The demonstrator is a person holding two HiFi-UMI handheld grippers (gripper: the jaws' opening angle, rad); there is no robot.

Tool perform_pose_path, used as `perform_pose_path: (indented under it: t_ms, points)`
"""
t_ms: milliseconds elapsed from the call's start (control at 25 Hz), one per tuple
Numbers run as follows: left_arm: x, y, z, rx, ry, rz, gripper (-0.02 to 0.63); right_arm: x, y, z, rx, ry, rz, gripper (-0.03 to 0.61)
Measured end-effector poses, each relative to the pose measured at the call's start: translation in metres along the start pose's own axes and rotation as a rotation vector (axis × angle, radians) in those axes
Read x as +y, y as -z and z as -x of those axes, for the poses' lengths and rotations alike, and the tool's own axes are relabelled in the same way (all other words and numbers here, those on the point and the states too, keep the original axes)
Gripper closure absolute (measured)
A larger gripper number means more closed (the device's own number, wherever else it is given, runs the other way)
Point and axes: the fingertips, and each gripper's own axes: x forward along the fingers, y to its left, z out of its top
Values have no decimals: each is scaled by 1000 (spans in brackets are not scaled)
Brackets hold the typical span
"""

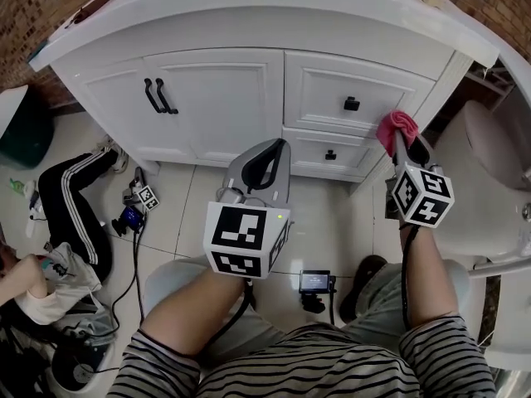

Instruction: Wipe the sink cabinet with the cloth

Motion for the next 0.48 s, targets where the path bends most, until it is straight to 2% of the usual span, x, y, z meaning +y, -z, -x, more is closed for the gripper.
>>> perform_pose_path:
  t_ms: [120,240,360,480]
  points:
    - [2,-1,1,-5,-8,4,614,83,14,-23,8,-190,37,491]
    - [4,0,-1,-6,-35,-1,614,152,27,-51,16,-309,87,491]
    - [16,2,0,3,-54,2,614,198,31,-70,26,-363,146,491]
    - [28,3,2,4,-58,16,614,188,37,-78,40,-317,154,491]
